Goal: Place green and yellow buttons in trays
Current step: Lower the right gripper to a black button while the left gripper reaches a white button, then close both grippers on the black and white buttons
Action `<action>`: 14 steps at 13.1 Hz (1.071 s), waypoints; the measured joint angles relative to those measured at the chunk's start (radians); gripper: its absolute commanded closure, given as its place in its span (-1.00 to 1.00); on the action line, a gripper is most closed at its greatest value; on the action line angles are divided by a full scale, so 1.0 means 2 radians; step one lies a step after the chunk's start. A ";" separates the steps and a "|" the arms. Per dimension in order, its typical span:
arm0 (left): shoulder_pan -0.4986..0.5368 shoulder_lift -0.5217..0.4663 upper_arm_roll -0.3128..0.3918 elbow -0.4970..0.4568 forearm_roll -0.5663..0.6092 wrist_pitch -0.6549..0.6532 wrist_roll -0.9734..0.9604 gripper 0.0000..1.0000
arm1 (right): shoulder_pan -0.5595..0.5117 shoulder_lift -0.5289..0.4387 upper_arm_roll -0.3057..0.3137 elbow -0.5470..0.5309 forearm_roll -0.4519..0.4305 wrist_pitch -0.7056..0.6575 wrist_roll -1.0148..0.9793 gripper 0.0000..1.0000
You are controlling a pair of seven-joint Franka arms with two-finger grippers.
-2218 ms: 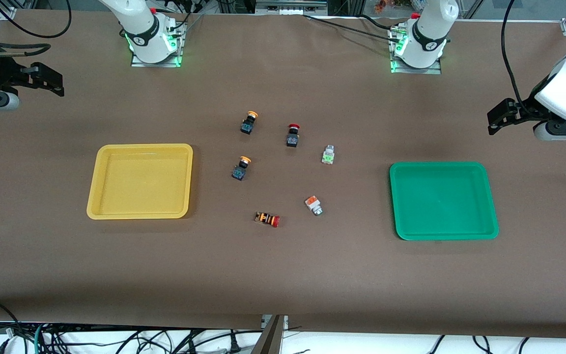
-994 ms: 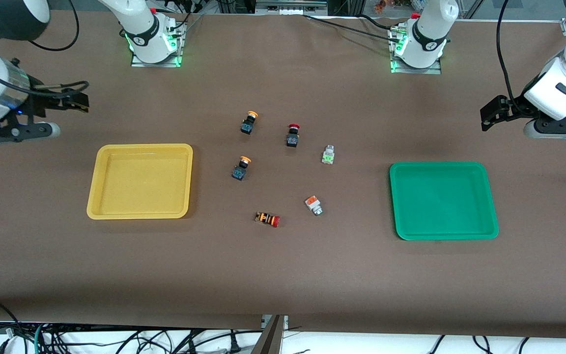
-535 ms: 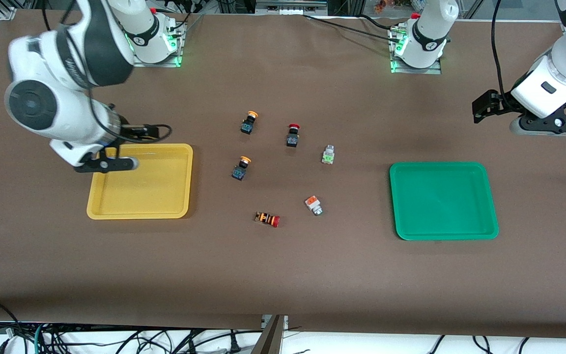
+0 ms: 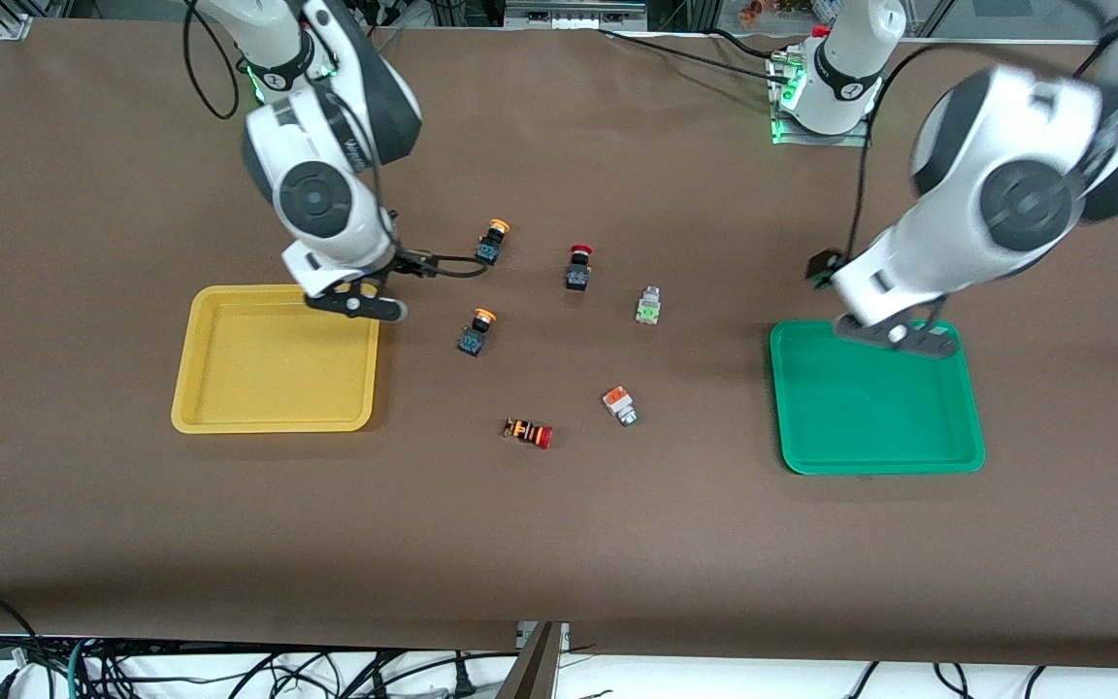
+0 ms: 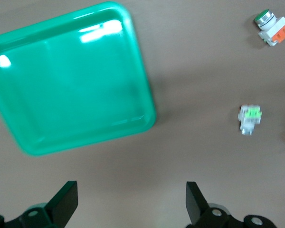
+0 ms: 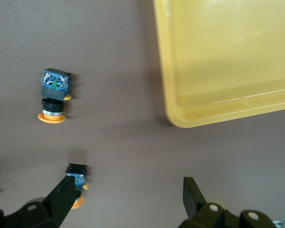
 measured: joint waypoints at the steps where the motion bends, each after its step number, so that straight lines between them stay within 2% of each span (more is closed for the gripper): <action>1: -0.006 0.030 -0.002 0.000 0.000 0.034 0.000 -1.00 | 0.010 0.005 0.004 -0.020 0.001 0.034 0.025 -1.00; 3: -0.024 0.073 -0.003 0.000 -0.002 0.089 -0.009 -1.00 | 0.017 0.020 0.026 -0.050 0.002 0.098 0.080 -1.00; 6: -0.074 0.119 -0.006 0.000 -0.003 0.149 -0.087 -1.00 | 0.027 0.054 0.060 -0.063 0.002 0.158 0.143 -1.00; 9: -0.118 0.156 -0.007 -0.003 -0.003 0.179 -0.156 -1.00 | 0.039 0.082 0.063 -0.064 0.002 0.187 0.150 -1.00; 11: -0.133 0.168 -0.007 -0.026 -0.003 0.229 -0.180 -1.00 | 0.045 0.095 0.063 -0.067 0.002 0.206 0.150 -1.00; 14: -0.144 0.170 -0.007 -0.074 -0.003 0.274 -0.186 -1.00 | 0.051 0.104 0.063 -0.074 0.002 0.221 0.150 -0.46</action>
